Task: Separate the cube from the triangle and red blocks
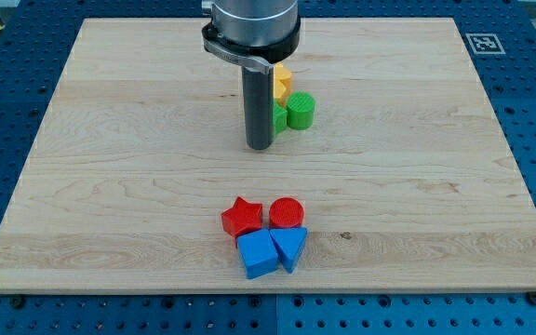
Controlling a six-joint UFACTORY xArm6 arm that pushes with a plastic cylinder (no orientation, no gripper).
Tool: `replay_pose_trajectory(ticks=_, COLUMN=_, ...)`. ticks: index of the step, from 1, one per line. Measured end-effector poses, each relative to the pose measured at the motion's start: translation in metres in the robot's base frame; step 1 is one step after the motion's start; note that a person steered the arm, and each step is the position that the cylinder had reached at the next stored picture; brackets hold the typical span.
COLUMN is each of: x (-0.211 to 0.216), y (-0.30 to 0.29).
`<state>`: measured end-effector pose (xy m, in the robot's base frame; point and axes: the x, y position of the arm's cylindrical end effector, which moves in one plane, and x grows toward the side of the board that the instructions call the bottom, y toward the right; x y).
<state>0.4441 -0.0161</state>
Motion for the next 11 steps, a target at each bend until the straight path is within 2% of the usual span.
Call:
replay_pose_trajectory(ticks=1, x=0.009, y=0.000)
replay_pose_trajectory(ticks=2, x=0.042, y=0.003)
replay_pose_trajectory(ticks=4, x=0.054, y=0.101)
replay_pose_trajectory(ticks=5, x=0.105, y=0.126)
replay_pose_trajectory(ticks=6, x=0.150, y=0.113)
replay_pose_trajectory(ticks=7, x=0.174, y=0.090)
replay_pose_trajectory(ticks=8, x=0.175, y=0.081)
replay_pose_trajectory(ticks=11, x=0.174, y=-0.003)
